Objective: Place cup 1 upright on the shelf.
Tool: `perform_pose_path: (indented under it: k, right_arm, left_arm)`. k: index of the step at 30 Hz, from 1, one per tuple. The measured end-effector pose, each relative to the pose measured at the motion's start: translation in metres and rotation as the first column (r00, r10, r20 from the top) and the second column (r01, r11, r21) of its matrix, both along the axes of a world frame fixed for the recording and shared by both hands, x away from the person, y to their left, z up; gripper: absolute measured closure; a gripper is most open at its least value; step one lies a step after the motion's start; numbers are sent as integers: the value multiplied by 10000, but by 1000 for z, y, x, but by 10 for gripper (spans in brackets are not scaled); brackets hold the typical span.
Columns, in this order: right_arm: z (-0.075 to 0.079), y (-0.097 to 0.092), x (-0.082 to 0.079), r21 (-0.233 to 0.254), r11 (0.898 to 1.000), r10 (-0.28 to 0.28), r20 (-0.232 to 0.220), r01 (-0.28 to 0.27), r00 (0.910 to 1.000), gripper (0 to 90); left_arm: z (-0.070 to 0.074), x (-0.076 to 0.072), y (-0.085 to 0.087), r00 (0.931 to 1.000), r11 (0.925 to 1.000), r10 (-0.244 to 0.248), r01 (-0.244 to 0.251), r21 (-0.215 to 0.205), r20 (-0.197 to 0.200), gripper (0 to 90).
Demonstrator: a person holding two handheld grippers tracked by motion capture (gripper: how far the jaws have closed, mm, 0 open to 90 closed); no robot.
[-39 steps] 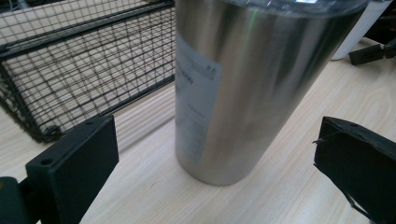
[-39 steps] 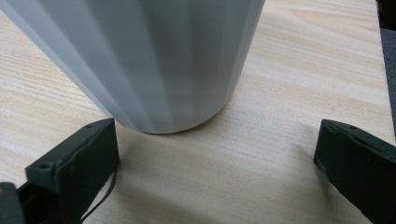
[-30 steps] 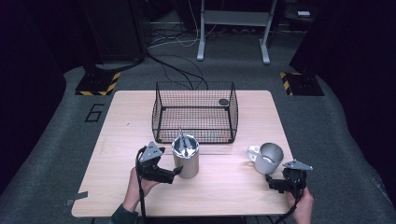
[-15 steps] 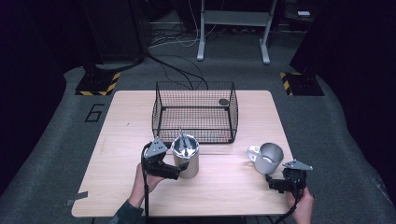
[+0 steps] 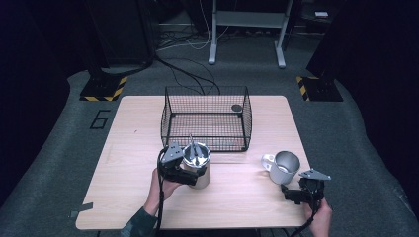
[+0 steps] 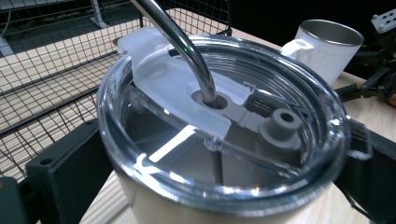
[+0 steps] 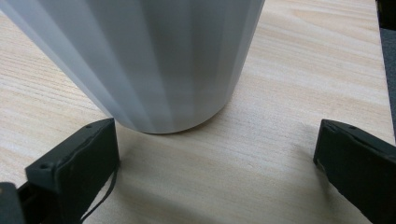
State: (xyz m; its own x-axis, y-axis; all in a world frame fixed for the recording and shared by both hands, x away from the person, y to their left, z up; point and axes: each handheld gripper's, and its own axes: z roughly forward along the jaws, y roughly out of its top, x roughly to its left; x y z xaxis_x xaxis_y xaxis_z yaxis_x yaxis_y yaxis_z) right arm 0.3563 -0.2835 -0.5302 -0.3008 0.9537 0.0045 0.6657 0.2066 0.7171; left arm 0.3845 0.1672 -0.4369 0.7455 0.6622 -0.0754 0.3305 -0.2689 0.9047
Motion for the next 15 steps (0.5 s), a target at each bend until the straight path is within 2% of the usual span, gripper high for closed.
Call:
perform_pose_path:
  k: [8,15]
  right_arm:
    - [0,0,0,1,10000,-3,0,3,10000,0]
    - [0,0,0,0,10000,-1,-1,1,10000,0]
  left_arm:
    - [-3,7,-5,10000,10000,-10,10,69,-36,2]
    - [-6,7,-10,9994,9999,77,-81,101,352,19]
